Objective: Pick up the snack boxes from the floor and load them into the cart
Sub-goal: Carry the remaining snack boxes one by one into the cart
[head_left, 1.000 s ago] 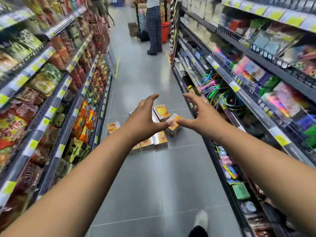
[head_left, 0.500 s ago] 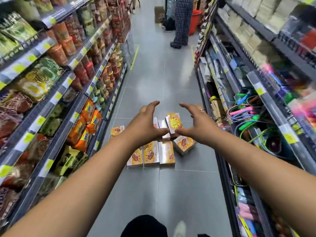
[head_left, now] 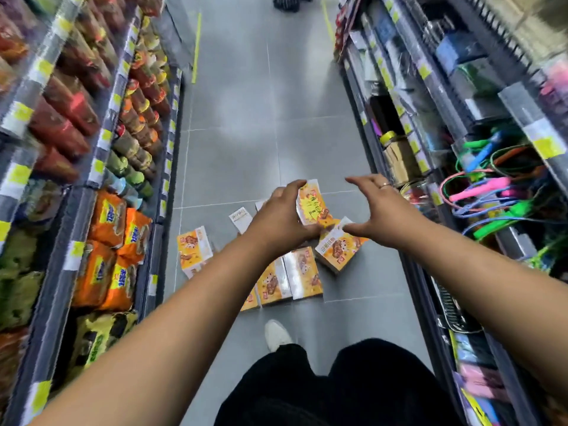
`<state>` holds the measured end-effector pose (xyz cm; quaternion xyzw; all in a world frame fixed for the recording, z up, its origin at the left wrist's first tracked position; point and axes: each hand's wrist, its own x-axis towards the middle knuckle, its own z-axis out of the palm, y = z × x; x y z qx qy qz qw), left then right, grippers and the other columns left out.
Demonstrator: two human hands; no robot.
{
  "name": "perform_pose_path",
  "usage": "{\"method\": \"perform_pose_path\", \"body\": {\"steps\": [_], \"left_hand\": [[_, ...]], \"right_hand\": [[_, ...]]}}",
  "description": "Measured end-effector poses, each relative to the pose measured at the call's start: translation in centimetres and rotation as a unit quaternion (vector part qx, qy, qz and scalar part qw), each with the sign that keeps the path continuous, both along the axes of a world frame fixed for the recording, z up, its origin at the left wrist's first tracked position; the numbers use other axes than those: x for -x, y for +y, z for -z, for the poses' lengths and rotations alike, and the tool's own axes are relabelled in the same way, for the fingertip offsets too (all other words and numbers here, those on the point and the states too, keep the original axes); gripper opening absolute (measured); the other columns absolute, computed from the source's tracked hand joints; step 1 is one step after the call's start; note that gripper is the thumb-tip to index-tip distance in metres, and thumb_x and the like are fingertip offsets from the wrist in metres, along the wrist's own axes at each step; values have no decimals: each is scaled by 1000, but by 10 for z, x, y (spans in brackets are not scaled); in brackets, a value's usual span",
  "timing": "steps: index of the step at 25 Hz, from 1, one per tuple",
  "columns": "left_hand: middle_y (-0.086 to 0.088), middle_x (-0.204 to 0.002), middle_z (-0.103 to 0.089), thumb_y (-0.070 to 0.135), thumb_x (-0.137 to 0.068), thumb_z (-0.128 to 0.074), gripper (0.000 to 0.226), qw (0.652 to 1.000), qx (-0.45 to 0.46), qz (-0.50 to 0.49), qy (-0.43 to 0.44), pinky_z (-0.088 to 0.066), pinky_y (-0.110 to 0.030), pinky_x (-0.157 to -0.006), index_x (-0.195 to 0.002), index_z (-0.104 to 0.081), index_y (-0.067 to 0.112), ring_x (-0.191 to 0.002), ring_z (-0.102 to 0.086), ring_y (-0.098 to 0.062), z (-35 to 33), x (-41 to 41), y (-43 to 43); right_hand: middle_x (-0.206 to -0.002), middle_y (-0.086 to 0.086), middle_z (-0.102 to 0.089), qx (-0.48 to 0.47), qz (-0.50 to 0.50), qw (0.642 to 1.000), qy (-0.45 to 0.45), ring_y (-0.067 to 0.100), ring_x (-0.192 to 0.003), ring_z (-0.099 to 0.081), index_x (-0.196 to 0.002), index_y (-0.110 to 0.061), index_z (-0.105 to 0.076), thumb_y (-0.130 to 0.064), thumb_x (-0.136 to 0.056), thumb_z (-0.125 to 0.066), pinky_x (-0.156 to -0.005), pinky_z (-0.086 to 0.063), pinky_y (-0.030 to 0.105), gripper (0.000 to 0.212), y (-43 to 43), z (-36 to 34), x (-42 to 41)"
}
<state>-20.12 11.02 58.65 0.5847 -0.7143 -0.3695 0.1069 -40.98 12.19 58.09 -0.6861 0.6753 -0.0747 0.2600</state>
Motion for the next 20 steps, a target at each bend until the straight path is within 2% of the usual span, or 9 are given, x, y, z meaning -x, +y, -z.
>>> {"method": "perform_pose_path", "body": {"steps": [4,7,13,20], "left_hand": [[-9,-145,-41,40,-76,-77,87,999,-39,4,1,-39,-35,-106,-147,-30,25,-133,-42,-23,67,30,-74],[-10,-146,-42,38,-78,-75,84,996,-86,-19,-1,-37,-31,-102,-147,-31,22,-133,-43,-23,134,62,-107],[-13,-143,-41,37,-77,-76,85,976,-203,-78,-32,-42,-37,-102,-147,-30,20,-129,-46,-29,313,126,-151],[-14,-139,-43,37,-80,-73,76,962,-239,-99,-81,-39,-38,-101,-143,-36,17,-128,-44,-30,515,161,-158]], "right_hand": [[-146,9,-33,-43,23,998,39,33,-126,-45,-147,-29,-31,-37,-70,-82,-104,-39,37,93,-55,65,34],[-144,9,-34,-95,20,994,51,35,-124,-46,-147,-30,-30,-40,-69,-82,-104,-40,38,94,-88,131,65],[-143,10,-33,-199,-20,978,63,39,-126,-42,-148,-29,-29,-38,-70,-80,-104,-39,42,93,-157,303,125],[-144,14,-32,-258,-79,956,117,42,-126,-40,-150,-29,-20,-40,-67,-82,-101,-41,49,105,-207,506,169]]}}
